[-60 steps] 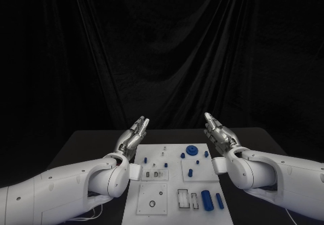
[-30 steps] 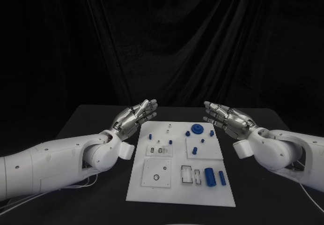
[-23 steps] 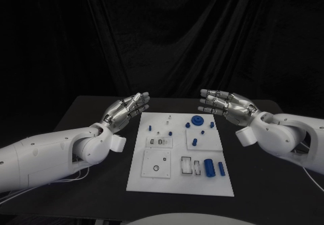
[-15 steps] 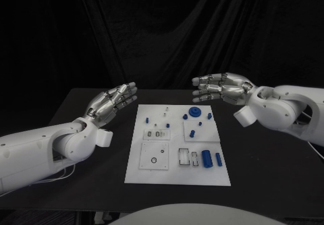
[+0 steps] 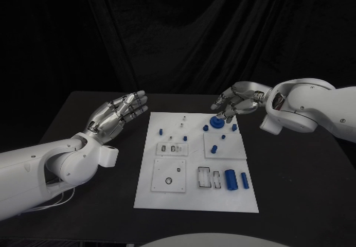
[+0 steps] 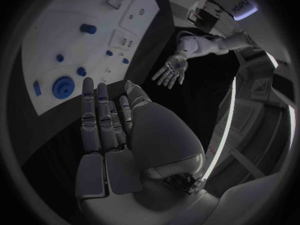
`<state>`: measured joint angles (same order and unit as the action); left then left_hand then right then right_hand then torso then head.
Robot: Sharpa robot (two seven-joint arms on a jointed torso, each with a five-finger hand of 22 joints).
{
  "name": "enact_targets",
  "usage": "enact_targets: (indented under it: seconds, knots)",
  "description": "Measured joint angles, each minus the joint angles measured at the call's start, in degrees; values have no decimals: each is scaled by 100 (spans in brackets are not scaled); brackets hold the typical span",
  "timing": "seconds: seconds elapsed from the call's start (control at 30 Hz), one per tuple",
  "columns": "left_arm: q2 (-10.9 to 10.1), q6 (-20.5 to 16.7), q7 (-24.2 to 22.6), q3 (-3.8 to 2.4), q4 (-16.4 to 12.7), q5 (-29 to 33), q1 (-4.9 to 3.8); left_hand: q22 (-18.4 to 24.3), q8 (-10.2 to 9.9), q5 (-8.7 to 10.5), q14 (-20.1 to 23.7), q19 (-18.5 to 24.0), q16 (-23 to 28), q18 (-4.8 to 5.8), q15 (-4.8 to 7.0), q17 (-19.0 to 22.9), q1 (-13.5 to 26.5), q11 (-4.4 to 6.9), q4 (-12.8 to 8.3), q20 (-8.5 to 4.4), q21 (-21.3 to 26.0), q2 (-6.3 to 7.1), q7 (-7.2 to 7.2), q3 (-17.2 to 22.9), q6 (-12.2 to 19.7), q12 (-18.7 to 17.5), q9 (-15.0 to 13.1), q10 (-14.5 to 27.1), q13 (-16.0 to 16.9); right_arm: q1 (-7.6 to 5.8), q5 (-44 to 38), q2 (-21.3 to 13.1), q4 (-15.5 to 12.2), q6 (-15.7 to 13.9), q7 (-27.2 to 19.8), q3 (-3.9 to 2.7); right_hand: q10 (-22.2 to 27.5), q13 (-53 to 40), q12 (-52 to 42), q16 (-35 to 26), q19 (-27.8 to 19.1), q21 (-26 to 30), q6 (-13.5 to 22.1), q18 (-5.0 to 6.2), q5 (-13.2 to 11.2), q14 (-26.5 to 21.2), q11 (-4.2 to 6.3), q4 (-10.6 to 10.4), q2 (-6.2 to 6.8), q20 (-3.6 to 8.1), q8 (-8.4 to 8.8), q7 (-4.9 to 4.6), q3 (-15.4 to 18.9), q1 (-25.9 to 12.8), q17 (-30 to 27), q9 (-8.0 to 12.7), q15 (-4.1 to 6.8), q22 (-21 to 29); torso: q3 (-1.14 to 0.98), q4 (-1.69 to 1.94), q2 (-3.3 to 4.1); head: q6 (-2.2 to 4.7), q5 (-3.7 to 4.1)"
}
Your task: Assemble the parts on the task board
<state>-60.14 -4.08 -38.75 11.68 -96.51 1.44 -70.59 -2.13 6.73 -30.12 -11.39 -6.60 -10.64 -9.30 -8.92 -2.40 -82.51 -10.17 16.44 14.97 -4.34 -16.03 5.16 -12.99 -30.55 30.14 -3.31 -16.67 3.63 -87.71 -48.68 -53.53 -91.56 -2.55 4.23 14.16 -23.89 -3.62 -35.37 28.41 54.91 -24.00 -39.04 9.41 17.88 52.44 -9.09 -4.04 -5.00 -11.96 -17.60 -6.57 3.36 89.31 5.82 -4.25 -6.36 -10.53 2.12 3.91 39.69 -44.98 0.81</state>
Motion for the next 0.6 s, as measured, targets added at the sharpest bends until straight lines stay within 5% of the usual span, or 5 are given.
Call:
enact_targets:
  seconds: [0.13,0.33,0.5,0.6]
  knots:
    - [-97,1,0,-8,-124,-2,-24,8,1,-59,4,22,0,0,-45,0,-45,-31,6,22,0,-10,-1,40,1,0,0,31,0,-15,-1149,89,6,-33,168,5,-480,0,82,250,658,-377,135,0,-224,885,141,-48,199,263,181,83,-79,-123,200,20,275,-210,41,7,124,31,-14]
    - [-234,-1,-2,-34,-334,-3,-74,8,1,-81,11,22,0,0,-51,1,-56,-33,-1,22,0,2,-2,47,2,0,0,32,-1,-26,-2464,170,-2,-188,307,1,-857,-8,295,1221,1261,-1174,127,0,-210,1675,338,-125,326,545,192,157,-207,-205,861,-5,592,-784,90,50,275,51,47]
    - [-309,-1,-3,-35,-433,-4,-93,7,1,-179,8,21,0,1,-94,1,-124,-80,-16,62,0,8,18,110,-17,-1,1,39,-1,-26,-3271,199,-2,-412,354,1,-1049,-19,516,2477,1411,-2984,179,-7,-110,1637,384,-205,446,647,246,295,-492,-248,1679,-18,668,-2803,131,102,392,62,134]
    - [-337,1,-3,-38,-477,-4,-104,7,1,-202,8,1,0,1,-94,1,-148,-80,-16,82,0,-16,18,109,-17,0,1,39,-1,-20,-3602,181,-21,-578,356,1,-1138,-24,525,3080,1603,-3891,170,-188,-110,1769,419,-254,517,648,246,303,-585,-276,2267,-31,696,-3928,153,132,456,79,186]
